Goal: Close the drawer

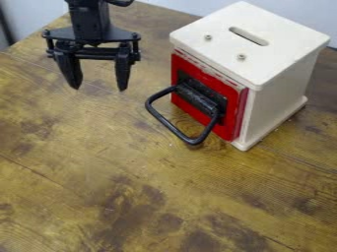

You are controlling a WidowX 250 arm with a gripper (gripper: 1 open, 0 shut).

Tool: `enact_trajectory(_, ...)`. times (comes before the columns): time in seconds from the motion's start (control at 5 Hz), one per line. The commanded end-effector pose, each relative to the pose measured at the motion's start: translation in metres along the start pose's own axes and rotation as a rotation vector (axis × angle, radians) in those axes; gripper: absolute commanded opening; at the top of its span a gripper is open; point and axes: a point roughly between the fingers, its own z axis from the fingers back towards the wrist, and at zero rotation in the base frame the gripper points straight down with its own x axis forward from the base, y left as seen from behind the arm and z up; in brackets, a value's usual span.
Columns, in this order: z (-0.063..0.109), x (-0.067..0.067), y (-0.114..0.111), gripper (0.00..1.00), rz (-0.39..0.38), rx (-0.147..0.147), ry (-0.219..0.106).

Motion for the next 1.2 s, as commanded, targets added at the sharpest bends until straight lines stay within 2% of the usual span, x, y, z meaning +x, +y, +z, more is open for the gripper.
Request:
enact_trajectory(0.0,0.03,0.004,-0.015,1.0,-0.037,-0.037,-0.101)
enact_trajectory(0.2,0.03,-0.002,-0.019,1.0,-0.056,-0.027,-0.103)
enact_trajectory(0.6,0.036,0.008,0.003,1.0,-0.1,-0.038,-0.12)
enact_trajectory(1.0,0.044,0.008,-0.007,1.0,-0.131,-0.034,-0.138)
